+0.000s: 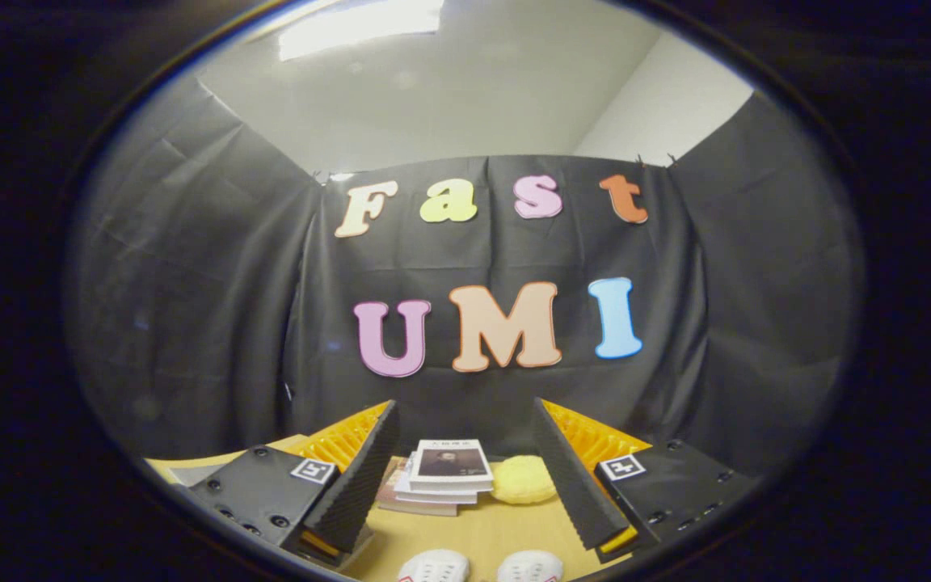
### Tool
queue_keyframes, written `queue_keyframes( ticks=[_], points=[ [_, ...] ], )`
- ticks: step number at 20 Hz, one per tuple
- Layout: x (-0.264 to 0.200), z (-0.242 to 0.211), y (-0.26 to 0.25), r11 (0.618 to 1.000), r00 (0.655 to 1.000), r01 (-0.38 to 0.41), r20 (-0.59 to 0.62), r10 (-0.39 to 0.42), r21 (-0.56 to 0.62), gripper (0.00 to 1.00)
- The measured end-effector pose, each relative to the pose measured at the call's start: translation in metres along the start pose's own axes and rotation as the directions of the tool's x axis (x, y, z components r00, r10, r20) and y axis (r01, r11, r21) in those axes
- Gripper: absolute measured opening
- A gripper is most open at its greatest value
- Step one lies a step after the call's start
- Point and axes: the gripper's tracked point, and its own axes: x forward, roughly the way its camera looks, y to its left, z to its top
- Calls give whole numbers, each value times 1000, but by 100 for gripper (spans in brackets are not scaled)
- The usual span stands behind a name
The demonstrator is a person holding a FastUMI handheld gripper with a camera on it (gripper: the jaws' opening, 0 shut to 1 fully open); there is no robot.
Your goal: Open the storage box then place both shoes into the box .Put the left shoe in first, then the right shoe, with the right side of both shoes facing outward in a uniform manner.
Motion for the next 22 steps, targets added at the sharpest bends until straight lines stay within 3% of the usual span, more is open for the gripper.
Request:
queue_keyframes(
  ticks=[5,12,18,22],
  points=[
    [-6,-46,17,977,980,-90,-156,121,191,100],
    [-22,-117,40,911,884,-148,-362,297,384,99],
    [-38,-166,79,756,734,-132,-449,509,642,99],
    [-54,-198,105,629,619,-46,-472,628,776,98]
  ],
)
